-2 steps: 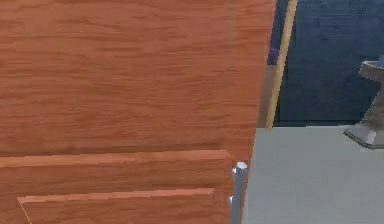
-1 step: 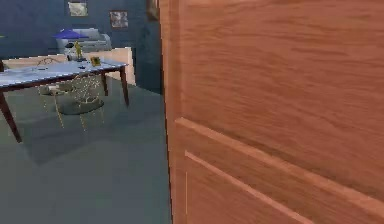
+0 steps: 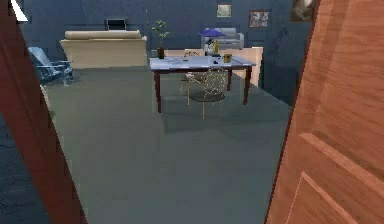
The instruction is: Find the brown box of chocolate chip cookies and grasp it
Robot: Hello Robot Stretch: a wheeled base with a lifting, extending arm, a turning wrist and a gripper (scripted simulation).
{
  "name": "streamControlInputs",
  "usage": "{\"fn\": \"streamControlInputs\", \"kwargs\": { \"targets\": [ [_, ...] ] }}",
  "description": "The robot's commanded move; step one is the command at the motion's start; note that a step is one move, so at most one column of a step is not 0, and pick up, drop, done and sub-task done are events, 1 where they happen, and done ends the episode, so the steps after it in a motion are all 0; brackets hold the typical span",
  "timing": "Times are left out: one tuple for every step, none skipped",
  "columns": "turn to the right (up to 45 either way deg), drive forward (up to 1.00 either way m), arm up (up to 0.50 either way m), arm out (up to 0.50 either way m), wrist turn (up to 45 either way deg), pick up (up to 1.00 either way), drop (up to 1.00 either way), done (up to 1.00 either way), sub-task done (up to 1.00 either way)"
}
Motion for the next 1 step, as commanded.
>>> {"fn": "streamControlInputs", "kwargs": {
  "targets": [
    [0.0, 0.9, 0.0, 0.0, 0.0, 0.0, 0.0, 0.0, 0.0]
  ]
}}
